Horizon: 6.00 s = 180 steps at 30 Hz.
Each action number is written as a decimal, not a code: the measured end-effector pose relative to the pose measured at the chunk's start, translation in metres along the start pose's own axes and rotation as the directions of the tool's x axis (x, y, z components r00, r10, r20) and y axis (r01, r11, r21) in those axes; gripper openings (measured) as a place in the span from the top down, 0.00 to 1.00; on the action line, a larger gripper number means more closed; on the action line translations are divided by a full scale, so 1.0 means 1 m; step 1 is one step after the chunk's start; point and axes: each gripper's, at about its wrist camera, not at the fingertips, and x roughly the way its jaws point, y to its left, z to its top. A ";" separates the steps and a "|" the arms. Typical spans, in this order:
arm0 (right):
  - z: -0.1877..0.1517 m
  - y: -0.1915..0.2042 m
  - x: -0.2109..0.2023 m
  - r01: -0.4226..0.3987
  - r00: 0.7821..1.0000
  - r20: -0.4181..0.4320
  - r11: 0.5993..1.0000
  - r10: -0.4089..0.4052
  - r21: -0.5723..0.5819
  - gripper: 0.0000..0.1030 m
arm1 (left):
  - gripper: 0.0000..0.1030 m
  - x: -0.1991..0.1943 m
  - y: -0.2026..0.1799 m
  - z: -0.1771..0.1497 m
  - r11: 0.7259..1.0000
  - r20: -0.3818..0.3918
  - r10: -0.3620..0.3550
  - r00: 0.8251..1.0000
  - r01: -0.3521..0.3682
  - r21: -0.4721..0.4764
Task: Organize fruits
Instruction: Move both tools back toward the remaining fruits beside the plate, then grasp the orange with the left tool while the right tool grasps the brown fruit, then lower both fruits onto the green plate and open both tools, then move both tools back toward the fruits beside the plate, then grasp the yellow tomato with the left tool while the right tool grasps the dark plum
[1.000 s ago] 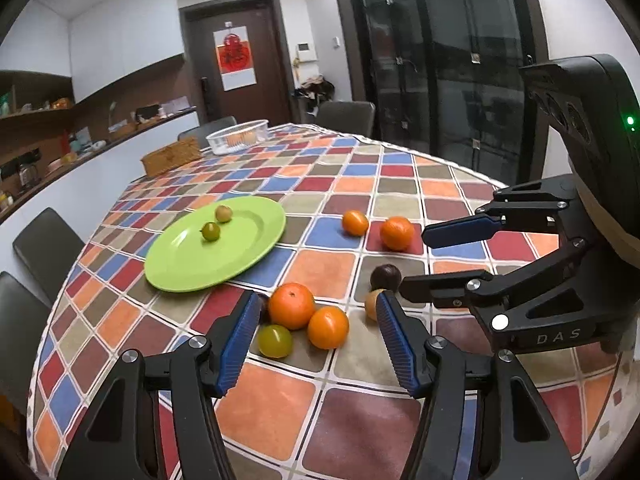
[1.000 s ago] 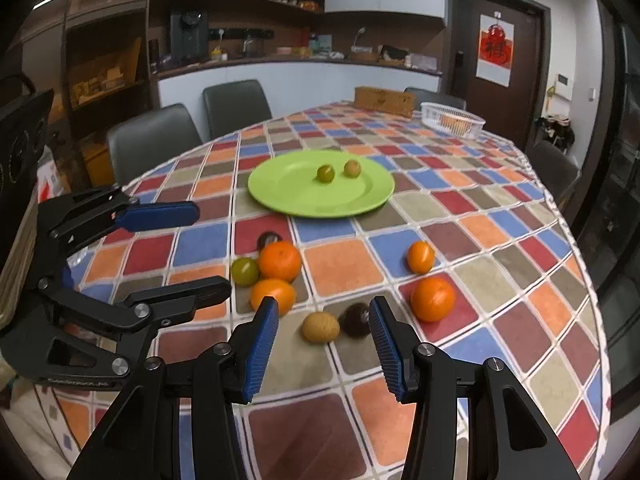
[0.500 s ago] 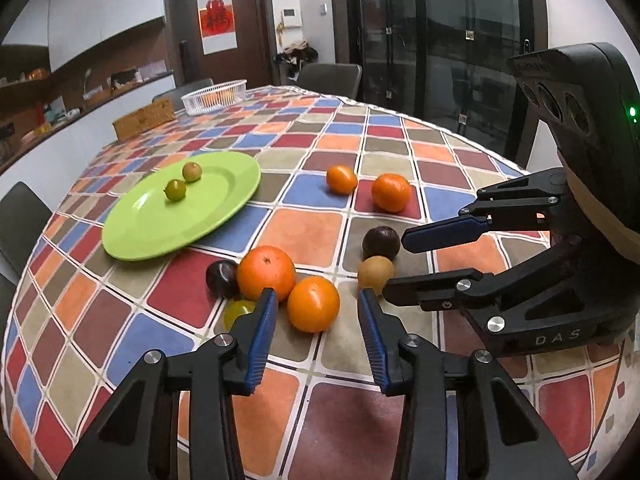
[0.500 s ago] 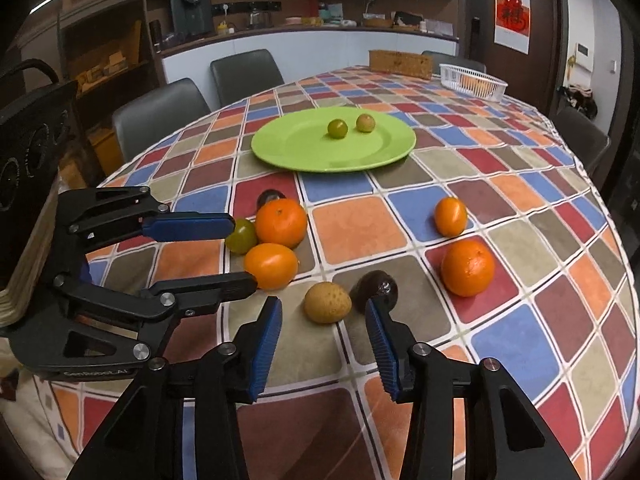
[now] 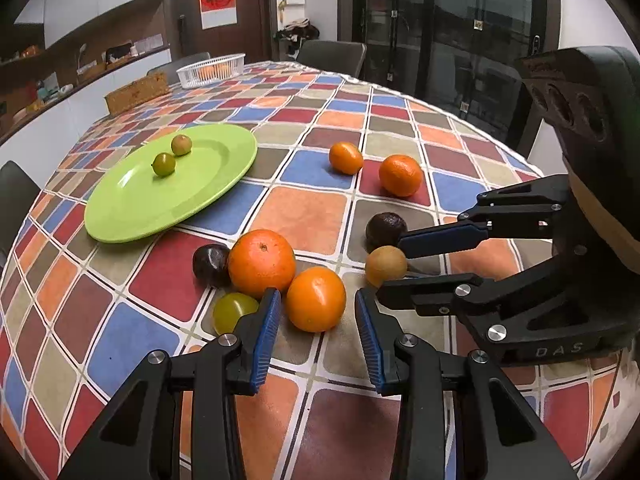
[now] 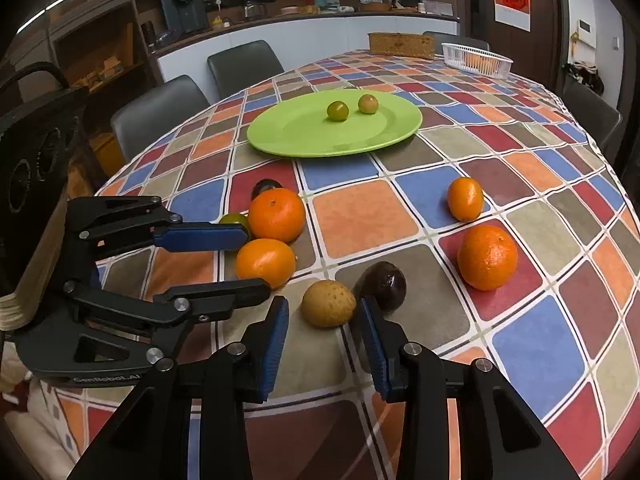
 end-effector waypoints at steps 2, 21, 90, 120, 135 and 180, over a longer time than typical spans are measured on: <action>0.000 0.000 0.001 0.000 1.000 -0.001 1.000 0.000 0.001 0.65 | 0.67 0.003 0.001 0.000 1.000 -0.013 -0.001 1.000 0.001 -0.006; 0.002 -0.003 -0.019 -0.005 0.999 0.053 0.998 0.001 0.070 0.71 | 0.70 -0.031 -0.004 0.002 0.999 0.074 0.022 0.997 -0.019 -0.047; 0.190 -0.028 0.099 0.082 0.993 -0.087 0.992 -0.074 0.097 0.70 | 0.62 0.024 0.170 0.099 0.927 -0.024 0.212 0.977 -0.208 -0.312; 0.124 0.026 -0.076 0.143 0.973 0.174 0.988 -0.152 0.065 0.50 | 0.27 -0.128 0.059 0.068 0.929 0.134 0.304 0.943 -0.262 -0.264; 0.070 0.012 -0.067 0.175 0.980 0.078 0.979 -0.183 0.101 0.45 | 0.23 -0.090 0.038 0.035 0.938 -0.004 0.256 0.967 -0.250 -0.240; 0.028 -0.025 0.017 0.159 0.978 -0.163 0.974 -0.133 0.163 0.74 | 0.73 0.012 0.049 0.007 0.954 -0.177 0.051 0.983 -0.100 -0.284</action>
